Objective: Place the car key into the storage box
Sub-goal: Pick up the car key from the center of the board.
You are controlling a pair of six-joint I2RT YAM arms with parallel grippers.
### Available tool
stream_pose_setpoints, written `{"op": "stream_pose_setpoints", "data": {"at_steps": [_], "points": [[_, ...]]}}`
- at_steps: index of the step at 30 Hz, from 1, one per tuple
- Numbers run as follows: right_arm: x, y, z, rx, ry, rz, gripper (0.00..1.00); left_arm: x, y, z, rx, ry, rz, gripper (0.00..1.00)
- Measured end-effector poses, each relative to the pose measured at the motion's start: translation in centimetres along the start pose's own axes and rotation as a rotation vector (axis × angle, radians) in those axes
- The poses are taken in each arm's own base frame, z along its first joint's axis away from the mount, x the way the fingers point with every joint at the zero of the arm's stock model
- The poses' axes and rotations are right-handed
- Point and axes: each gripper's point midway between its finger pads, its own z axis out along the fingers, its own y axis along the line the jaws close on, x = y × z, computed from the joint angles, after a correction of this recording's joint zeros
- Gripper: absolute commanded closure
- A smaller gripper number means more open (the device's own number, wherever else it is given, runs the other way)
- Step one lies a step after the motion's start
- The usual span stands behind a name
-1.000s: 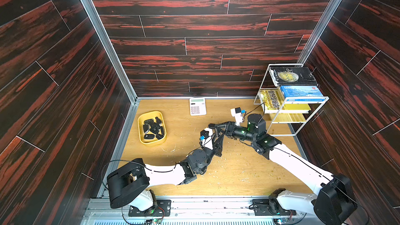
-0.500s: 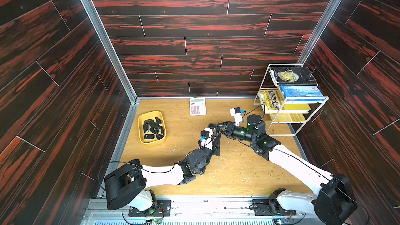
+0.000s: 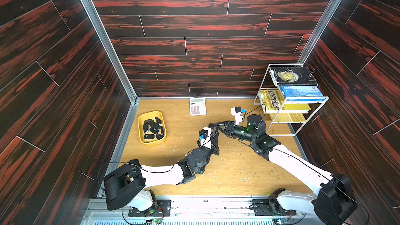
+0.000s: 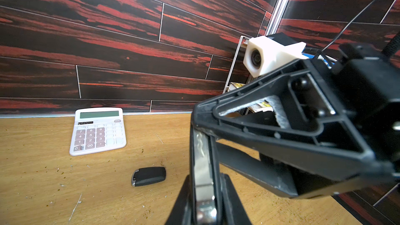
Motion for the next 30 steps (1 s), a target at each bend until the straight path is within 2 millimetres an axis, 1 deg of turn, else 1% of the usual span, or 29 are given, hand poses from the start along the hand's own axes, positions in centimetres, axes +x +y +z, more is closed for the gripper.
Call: {"op": "stream_pose_setpoints", "data": {"at_steps": [2, 3, 5, 8, 11, 15, 19, 21, 26, 30], "points": [[0.2, -0.1, 0.1, 0.001, 0.009, 0.0, 0.47, 0.0, -0.2, 0.0, 0.012, 0.002, -0.003, 0.86], [0.6, -0.3, 0.3, 0.005, 0.025, 0.005, 0.43, 0.0, -0.5, 0.0, 0.025, 0.002, -0.004, 0.86], [1.5, -0.7, 0.7, 0.019, 0.058, 0.017, 0.39, -0.1, -1.0, -0.1, 0.047, 0.002, -0.009, 0.86], [2.2, -1.3, 1.0, 0.035, 0.086, 0.028, 0.37, 0.1, -1.2, -0.1, 0.057, 0.01, -0.013, 0.86], [2.3, -1.4, 1.1, 0.041, 0.091, 0.029, 0.37, 0.2, -1.2, -0.1, 0.06, 0.016, -0.019, 0.88], [2.0, -1.2, 1.3, 0.042, 0.093, 0.022, 0.36, -0.1, -0.9, -0.1, 0.055, 0.013, -0.038, 0.89], [1.7, -0.8, 1.5, 0.039, 0.095, 0.013, 0.34, -0.4, -0.2, -0.3, 0.047, 0.008, -0.068, 0.91], [1.6, -0.6, 1.5, 0.038, 0.096, 0.01, 0.33, -0.5, 0.4, -0.3, 0.035, 0.007, -0.085, 0.93], [1.2, 0.5, 1.5, 0.014, 0.099, -0.002, 0.3, 0.0, 1.7, 0.0, 0.011, 0.025, -0.107, 0.97], [0.9, 1.3, 1.5, -0.008, 0.099, -0.012, 0.29, 0.0, 2.0, 0.2, 0.007, 0.028, -0.122, 0.97]]}}
